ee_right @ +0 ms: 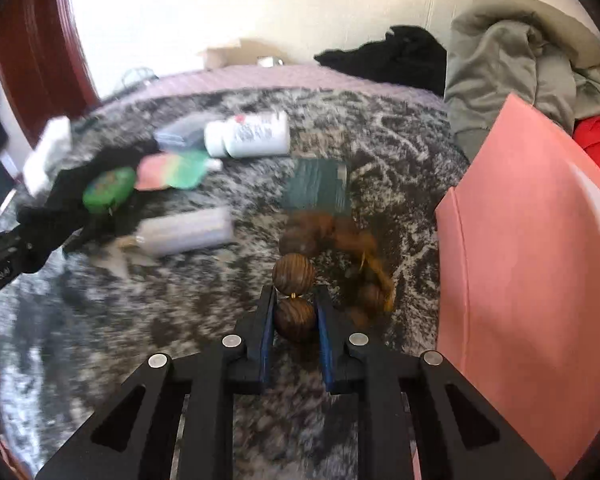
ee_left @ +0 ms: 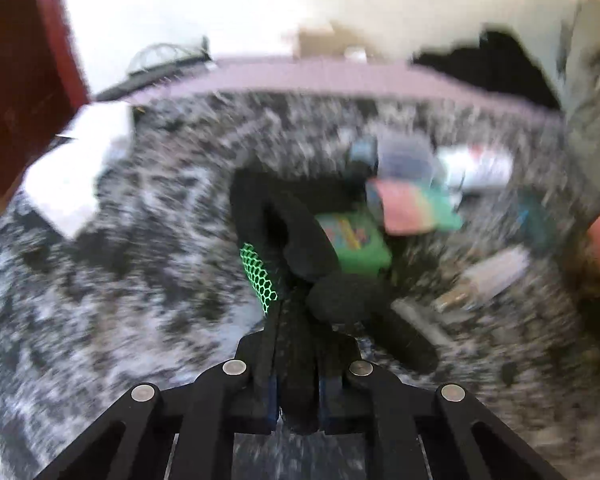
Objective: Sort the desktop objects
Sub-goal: 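Grasp the black glove with the left gripper while the right grasps the bead bracelet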
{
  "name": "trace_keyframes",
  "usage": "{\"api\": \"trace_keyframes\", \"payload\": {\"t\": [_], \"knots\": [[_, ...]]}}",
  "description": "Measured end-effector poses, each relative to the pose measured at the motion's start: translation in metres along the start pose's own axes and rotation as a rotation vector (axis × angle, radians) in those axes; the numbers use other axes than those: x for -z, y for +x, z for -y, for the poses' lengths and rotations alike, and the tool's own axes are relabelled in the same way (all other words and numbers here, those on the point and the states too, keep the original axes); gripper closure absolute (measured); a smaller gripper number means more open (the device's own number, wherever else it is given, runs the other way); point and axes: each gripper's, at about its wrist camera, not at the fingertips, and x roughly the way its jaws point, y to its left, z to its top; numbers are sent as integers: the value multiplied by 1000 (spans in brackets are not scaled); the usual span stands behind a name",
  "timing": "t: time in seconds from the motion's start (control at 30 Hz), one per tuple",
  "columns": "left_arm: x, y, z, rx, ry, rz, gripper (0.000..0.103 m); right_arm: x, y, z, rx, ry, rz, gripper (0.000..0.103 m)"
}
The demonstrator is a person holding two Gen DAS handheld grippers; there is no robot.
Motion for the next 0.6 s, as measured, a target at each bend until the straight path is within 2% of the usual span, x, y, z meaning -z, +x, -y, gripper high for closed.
{"api": "trace_keyframes", "payload": {"t": [0.1,0.23,0.33,0.6], "knots": [[-1,-52,-15,44,-69,70,94,-3,-28,3,-44,18,56,83],[1,-121,-20,58,-86,206,94,1,-76,6,-121,45,136,83],[5,-172,-24,101,-116,293,94,7,-114,4,-189,57,184,83],[24,-261,1,204,-90,430,94,28,-226,-1,-271,18,380,83]]}}
